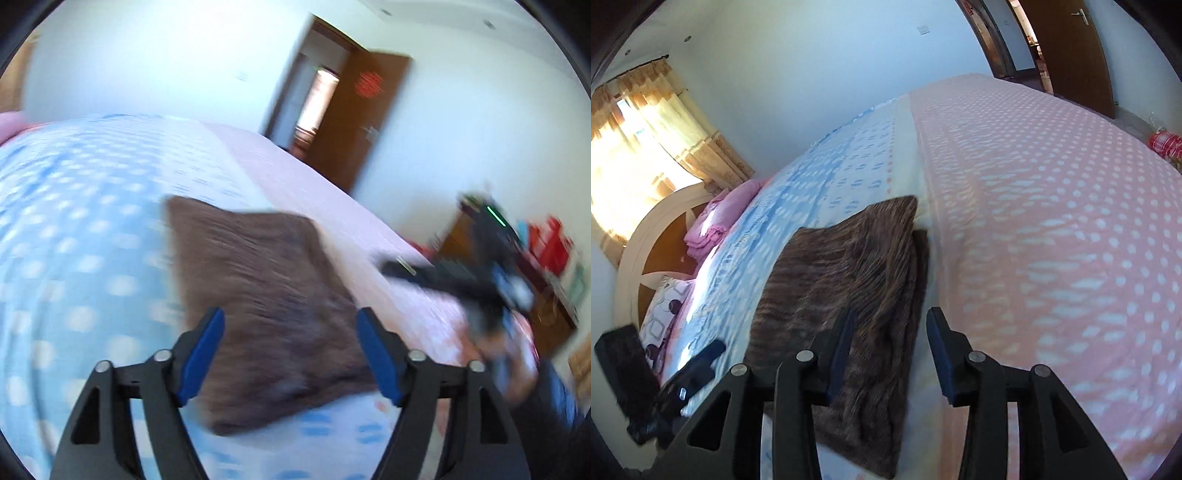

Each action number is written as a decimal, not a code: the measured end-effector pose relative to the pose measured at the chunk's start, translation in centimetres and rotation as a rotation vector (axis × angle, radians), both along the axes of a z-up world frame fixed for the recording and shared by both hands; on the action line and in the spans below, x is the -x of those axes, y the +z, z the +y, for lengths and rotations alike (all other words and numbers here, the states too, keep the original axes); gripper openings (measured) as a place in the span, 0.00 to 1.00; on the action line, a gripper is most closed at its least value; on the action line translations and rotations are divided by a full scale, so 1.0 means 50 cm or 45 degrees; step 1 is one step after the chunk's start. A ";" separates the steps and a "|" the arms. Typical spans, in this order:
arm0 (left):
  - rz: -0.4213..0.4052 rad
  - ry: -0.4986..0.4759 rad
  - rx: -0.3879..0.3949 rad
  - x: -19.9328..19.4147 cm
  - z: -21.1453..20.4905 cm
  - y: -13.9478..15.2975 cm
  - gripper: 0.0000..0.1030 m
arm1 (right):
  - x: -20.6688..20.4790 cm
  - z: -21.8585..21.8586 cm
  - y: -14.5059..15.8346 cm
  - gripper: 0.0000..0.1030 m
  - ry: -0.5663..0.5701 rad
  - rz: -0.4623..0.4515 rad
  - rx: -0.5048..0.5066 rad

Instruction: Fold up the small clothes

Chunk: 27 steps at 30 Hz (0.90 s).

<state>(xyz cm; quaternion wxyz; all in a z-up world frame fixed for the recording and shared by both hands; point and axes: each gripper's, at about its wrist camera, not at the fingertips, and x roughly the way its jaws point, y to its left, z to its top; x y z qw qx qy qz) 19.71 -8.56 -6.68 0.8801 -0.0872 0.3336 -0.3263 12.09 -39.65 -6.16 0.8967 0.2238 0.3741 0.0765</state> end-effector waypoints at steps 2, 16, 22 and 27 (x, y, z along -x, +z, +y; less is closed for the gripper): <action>0.056 0.084 -0.005 -0.033 0.010 -0.012 0.77 | 0.023 0.038 -0.013 0.41 0.026 0.008 -0.004; 0.324 0.150 -0.056 -0.084 0.032 -0.093 0.79 | 0.032 0.119 -0.069 0.07 0.060 0.121 0.283; 0.298 0.042 -0.213 -0.065 0.030 -0.095 0.55 | 0.076 0.103 -0.080 0.06 0.064 0.164 0.291; 0.270 0.058 -0.268 -0.062 0.025 -0.097 0.59 | 0.070 0.072 -0.083 0.07 0.048 0.160 0.155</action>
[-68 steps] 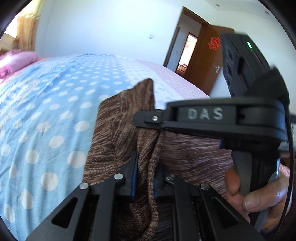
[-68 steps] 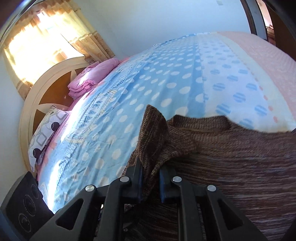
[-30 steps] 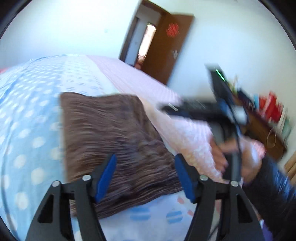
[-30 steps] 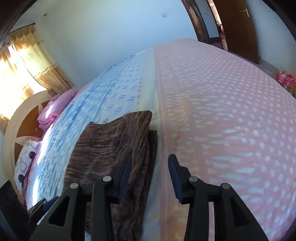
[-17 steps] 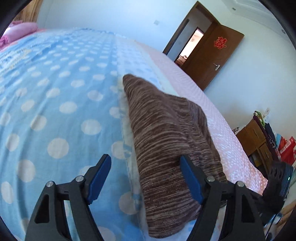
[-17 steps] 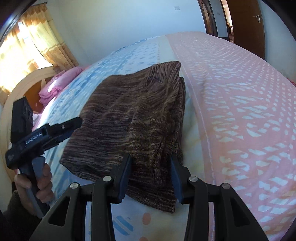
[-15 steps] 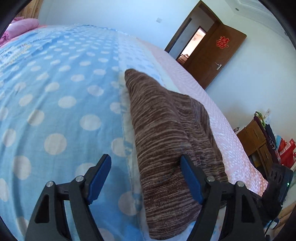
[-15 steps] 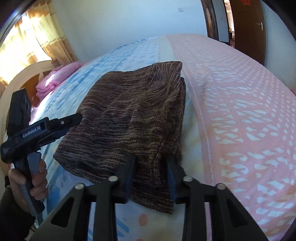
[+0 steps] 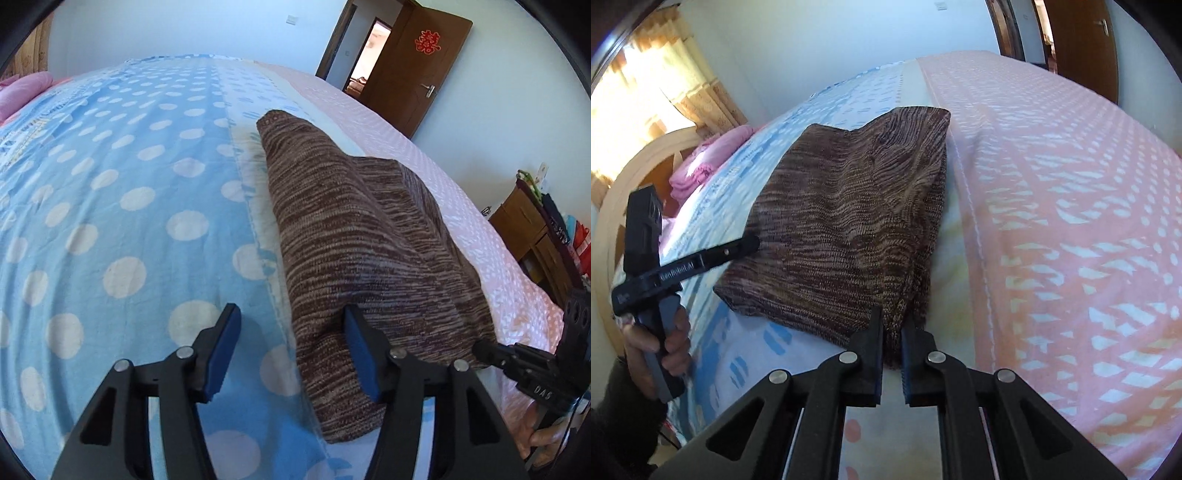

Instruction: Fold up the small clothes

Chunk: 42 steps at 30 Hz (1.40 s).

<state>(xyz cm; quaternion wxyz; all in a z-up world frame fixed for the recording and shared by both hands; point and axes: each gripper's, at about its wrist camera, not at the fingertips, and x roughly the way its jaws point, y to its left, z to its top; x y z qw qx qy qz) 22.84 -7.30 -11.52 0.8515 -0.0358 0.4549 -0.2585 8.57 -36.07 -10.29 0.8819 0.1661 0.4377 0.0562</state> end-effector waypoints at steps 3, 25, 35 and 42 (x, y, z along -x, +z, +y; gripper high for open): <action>-0.055 0.016 -0.005 0.003 0.007 0.032 0.57 | 0.010 -0.025 0.039 0.10 -0.044 -0.047 -0.004; -0.017 0.345 -0.041 -0.223 -0.071 -0.017 0.80 | -0.273 -0.025 -0.003 0.10 -0.003 -0.173 0.176; -0.012 0.287 -0.032 -0.211 -0.070 -0.008 0.84 | -0.192 -0.023 0.048 0.10 -0.055 -0.278 0.109; -0.140 0.220 -0.122 -0.099 -0.067 0.035 0.83 | -0.090 0.040 0.058 0.10 0.010 -0.285 0.182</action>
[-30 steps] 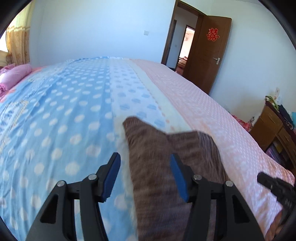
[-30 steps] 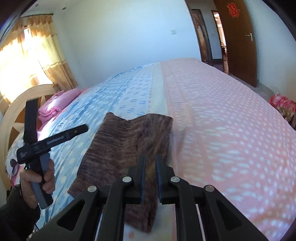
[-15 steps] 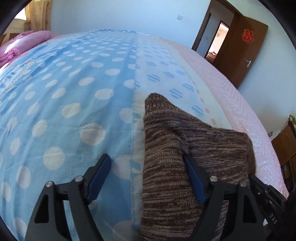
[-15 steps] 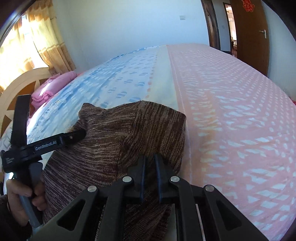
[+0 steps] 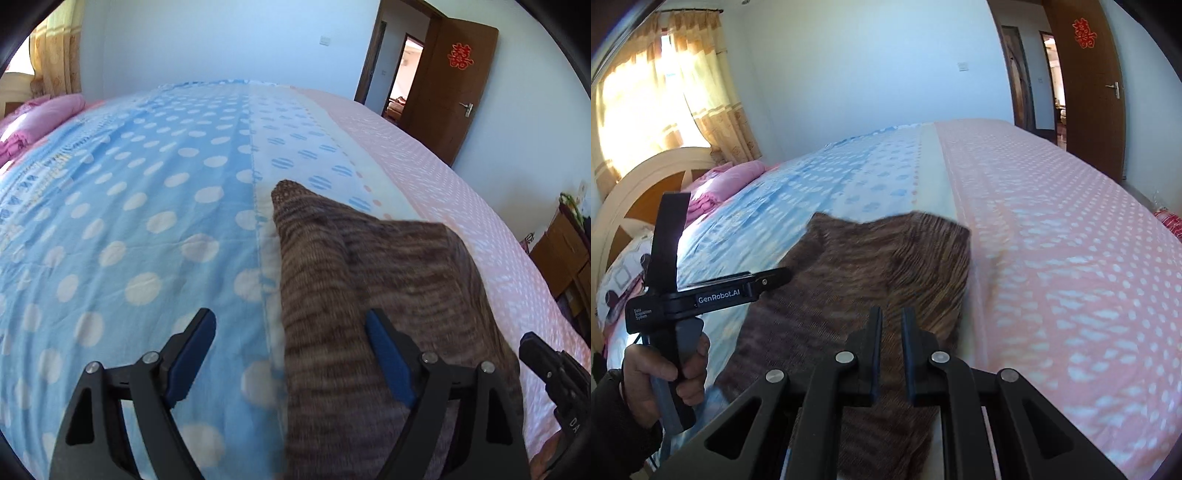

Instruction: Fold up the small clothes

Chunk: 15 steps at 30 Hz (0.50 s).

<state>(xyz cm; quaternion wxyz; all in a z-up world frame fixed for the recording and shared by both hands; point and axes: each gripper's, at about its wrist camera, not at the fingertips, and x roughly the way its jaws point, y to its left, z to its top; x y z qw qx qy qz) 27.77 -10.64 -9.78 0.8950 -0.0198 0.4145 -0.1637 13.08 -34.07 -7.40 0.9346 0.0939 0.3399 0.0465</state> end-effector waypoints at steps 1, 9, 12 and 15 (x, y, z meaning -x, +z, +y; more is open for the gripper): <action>0.005 0.002 -0.009 0.015 -0.001 -0.002 0.83 | -0.002 0.002 -0.013 0.10 -0.010 0.033 0.008; -0.023 0.065 -0.109 0.037 -0.008 -0.041 0.97 | -0.009 0.030 -0.047 0.10 -0.017 0.032 0.153; -0.026 0.083 -0.128 0.034 -0.008 -0.044 1.00 | -0.009 0.046 -0.048 0.11 -0.013 0.019 0.241; -0.041 0.086 -0.141 0.036 -0.009 -0.044 1.00 | -0.011 0.042 -0.048 0.12 -0.015 0.018 0.231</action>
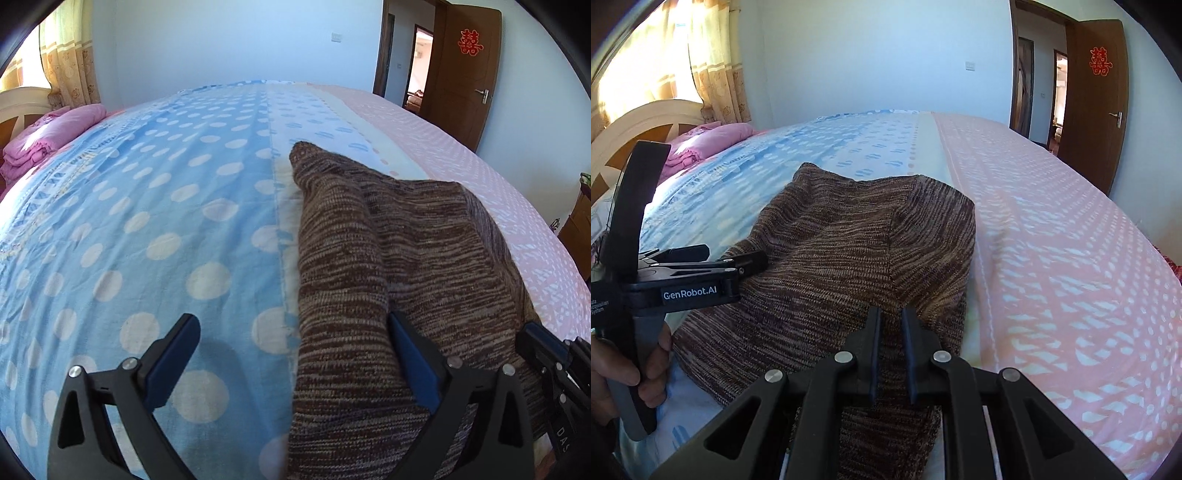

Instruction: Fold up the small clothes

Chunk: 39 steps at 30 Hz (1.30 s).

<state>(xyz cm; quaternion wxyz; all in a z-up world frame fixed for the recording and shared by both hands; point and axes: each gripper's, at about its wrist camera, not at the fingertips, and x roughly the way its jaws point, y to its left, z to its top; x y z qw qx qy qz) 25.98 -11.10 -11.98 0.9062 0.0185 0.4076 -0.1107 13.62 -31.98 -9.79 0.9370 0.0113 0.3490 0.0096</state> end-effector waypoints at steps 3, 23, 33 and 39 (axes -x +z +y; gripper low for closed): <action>0.001 0.000 0.003 0.001 0.001 -0.001 1.00 | 0.000 -0.014 0.004 0.12 -0.006 0.000 -0.064; 0.183 -0.117 0.551 -0.107 0.013 0.059 0.98 | 0.015 -0.204 0.000 0.45 -0.279 -0.055 -0.807; 0.222 -0.171 0.258 -0.132 -0.073 -0.015 0.88 | 0.001 -0.220 -0.002 0.45 -0.307 -0.055 -0.764; 0.198 -0.171 0.336 -0.124 -0.043 -0.018 0.75 | -0.065 -0.206 -0.009 0.51 -0.237 0.034 -0.699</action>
